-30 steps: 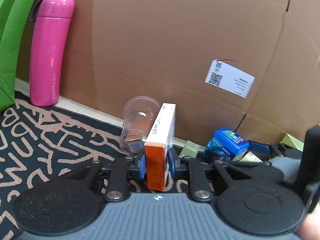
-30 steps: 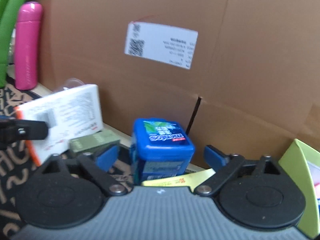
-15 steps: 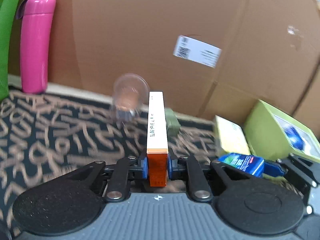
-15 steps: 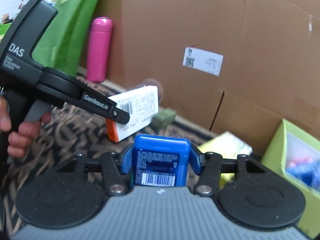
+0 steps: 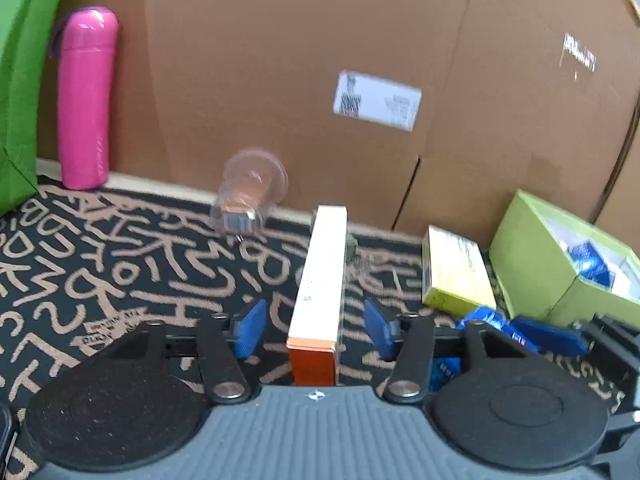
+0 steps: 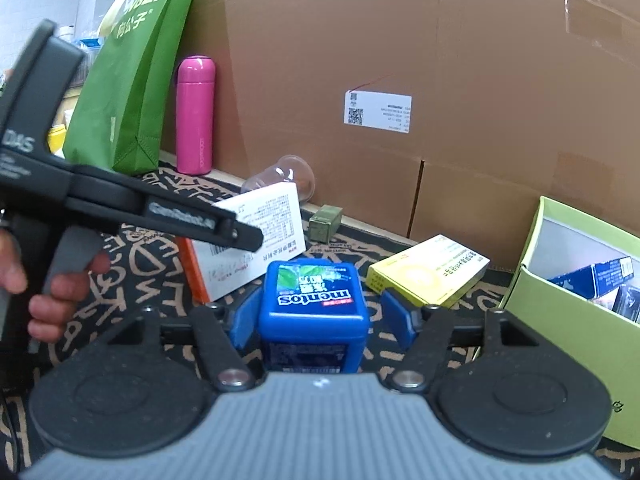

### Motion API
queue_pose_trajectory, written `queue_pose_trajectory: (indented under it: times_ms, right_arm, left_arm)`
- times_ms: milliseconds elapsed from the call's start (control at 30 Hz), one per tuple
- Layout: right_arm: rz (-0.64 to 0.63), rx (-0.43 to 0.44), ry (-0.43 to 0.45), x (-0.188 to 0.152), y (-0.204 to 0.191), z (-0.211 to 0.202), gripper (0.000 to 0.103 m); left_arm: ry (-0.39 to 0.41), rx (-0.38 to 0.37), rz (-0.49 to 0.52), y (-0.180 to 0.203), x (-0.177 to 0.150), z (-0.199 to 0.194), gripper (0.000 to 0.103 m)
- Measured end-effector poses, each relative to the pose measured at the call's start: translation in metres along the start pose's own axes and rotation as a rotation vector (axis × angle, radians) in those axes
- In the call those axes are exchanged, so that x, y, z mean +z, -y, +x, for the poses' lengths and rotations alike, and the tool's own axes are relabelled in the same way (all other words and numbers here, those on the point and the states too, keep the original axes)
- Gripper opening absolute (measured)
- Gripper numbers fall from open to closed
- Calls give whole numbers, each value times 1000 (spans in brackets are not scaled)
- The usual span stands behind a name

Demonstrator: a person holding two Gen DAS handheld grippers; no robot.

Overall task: Organize objects
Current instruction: 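Carry orange box and mints tin into the light-green box and open both tools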

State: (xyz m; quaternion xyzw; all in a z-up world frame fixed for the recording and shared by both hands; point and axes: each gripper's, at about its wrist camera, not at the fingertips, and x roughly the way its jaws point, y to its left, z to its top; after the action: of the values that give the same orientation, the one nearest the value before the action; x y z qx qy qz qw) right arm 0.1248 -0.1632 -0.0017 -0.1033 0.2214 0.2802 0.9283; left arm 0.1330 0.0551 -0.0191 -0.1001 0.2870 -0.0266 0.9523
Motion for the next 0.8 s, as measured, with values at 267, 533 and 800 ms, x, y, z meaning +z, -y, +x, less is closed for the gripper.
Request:
queue_pose_trajectory:
  times_ms: [267,533,800]
  right_arm:
    - [26,28,-32,-2,0,12,55]
    - [66,-44,129,11,14,-29,55]
    - [182,-224,389,17,62,-91,55]
  left_arm:
    - [-57,4,34,6,-10,11,18]
    - [24,-71,97,39,9,-17,18]
    - [125,-185,206,114,41,-36,18]
